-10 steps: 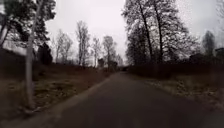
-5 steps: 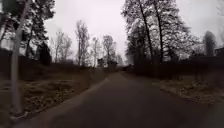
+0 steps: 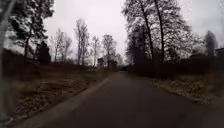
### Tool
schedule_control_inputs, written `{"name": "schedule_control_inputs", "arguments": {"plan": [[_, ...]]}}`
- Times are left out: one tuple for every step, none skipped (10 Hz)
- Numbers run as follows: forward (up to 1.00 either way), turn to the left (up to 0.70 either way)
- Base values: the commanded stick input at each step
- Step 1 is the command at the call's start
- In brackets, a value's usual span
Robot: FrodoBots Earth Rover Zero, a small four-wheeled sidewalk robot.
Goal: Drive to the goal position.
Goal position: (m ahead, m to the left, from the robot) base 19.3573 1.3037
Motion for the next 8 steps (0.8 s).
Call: {"name": "schedule_control_inputs", "arguments": {"plan": [[0.7, 0.0], [0.7, 0.0], [0.7, 0.0], [0.7, 0.0], [0.7, 0.0], [0.7, 0.0], [0.7, 0.0], [0.7, 0.0]]}}
